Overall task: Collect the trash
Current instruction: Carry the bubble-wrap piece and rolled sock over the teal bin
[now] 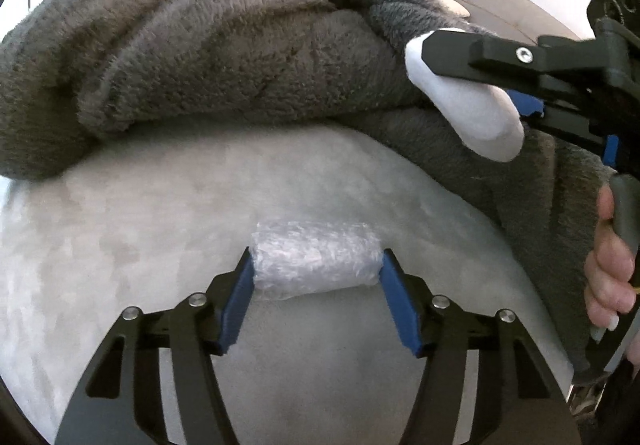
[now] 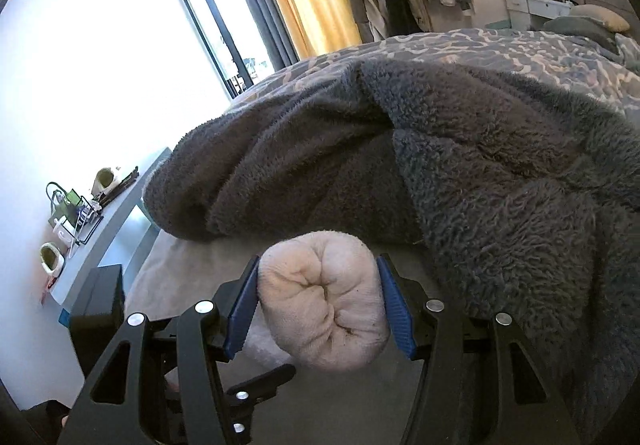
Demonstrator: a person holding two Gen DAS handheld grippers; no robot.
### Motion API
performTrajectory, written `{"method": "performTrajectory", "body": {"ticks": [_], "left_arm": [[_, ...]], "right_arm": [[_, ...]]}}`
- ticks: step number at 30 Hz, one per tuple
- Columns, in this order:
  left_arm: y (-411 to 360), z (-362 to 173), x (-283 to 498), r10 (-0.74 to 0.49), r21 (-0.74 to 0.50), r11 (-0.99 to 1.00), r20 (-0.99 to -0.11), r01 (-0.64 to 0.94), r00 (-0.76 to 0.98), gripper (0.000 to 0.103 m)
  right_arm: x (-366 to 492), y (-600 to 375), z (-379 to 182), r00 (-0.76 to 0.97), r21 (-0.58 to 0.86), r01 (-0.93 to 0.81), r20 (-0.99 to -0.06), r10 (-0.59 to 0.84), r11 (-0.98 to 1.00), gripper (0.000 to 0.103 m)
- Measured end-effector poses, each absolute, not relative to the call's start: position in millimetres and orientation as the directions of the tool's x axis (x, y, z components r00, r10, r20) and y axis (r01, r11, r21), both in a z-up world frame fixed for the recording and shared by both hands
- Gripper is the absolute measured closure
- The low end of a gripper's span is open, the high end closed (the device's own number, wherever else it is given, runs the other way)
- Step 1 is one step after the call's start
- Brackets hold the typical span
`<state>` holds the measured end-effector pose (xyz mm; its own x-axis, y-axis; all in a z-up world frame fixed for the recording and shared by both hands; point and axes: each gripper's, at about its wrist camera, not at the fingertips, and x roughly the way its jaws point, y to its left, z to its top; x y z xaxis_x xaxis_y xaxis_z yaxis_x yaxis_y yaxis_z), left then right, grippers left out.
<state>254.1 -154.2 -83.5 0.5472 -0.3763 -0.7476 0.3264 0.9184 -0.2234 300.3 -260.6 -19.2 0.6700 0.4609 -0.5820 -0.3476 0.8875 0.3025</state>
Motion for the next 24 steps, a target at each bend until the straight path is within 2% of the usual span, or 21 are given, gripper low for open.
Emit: {"method": "performTrajectory", "body": {"ticks": [11,24], "left_arm": [[-119.0,-65.9,218.7,-0.32,-0.148,0.935,-0.742,0.322,0.588,0.039],[-57.8,-39.0,169.8,-0.305,-0.151,0.946,-0.716,0.288,0.628,0.039]], "right_arm": [[277.6,-220.9,-7.2,0.673,0.265,-0.38,-0.578,0.461,0.886,0.045],[226.2,-157.4,-9.8,0.662,0.247,-0.412,-0.58,0.474,0.877,0.045]]}}
